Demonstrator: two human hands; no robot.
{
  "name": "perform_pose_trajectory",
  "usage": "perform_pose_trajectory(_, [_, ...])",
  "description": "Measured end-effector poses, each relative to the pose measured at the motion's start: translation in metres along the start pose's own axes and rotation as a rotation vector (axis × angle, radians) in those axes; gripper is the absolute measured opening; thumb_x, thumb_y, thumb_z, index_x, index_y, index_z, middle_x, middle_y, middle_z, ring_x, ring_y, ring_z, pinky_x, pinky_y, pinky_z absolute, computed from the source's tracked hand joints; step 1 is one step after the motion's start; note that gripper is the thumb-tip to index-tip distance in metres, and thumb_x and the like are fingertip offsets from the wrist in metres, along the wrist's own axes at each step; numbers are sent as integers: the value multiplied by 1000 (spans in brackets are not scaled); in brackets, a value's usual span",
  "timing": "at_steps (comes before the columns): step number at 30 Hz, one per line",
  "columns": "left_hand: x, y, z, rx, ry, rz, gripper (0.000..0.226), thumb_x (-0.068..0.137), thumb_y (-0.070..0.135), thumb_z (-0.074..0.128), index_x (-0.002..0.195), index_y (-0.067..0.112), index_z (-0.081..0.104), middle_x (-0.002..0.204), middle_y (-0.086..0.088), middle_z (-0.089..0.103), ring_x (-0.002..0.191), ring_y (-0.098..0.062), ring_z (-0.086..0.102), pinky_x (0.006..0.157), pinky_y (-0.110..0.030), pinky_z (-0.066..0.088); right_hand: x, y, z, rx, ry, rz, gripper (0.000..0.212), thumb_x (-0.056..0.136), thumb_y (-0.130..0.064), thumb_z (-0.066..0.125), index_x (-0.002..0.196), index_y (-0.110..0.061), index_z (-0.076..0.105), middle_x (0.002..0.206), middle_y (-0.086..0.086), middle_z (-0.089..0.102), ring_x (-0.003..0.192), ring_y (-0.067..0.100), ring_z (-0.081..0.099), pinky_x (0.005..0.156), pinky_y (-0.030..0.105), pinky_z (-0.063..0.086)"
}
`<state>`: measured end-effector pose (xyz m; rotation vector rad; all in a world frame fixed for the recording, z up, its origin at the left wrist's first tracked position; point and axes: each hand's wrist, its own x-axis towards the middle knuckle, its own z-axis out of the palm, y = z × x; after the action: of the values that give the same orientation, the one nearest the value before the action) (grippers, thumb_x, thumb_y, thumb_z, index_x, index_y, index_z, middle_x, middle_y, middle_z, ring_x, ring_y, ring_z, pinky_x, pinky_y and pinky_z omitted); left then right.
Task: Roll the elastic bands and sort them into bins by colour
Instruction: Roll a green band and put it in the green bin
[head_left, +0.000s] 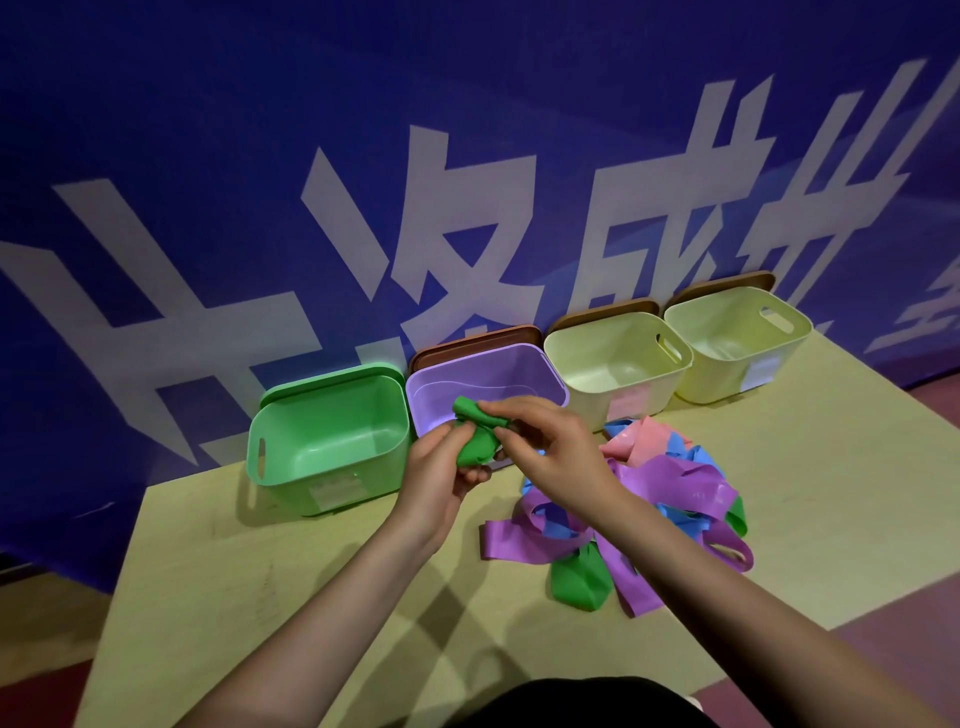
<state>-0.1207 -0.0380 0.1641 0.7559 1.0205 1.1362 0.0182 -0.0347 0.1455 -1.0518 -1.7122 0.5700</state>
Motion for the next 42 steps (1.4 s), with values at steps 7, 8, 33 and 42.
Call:
perform_pose_trajectory(7, [1,4,3,-70,94,2,30,97,12,35,69,12,46,41,6,34,38,-6,31,49,-24,36,7,4,3,-22,15,-51,32,83,1,56,109,-11,72,109,-4,68,106,5,62,83,18,51])
perform_pose_trajectory(8, [2,5,3,-76,75,-4,31,98,18,34,70,12,48,43,6,33,38,-6,31,49,-24,36,7,3,4,-21,24,-43,32,82,0,56,108,-11,72,108,-3,69,105,4,62,83,18,51])
perform_pose_trajectory(33, [5,-6,-18,710,-57,323,28,102,21,42,94,0,58,76,-11,57,63,-11,54,55,-26,45,12,-13,-5,147,-254,511,26,97,-27,55,73,-16,51,58,0,53,47,7,46,52,25,39])
perform_pose_trajectory(42, [5,6,-14,579,-63,306,24,98,22,49,80,15,64,69,7,60,67,-6,52,66,-23,41,7,-13,0,346,-120,474,17,96,-20,55,83,-10,62,66,7,61,58,13,58,59,25,49])
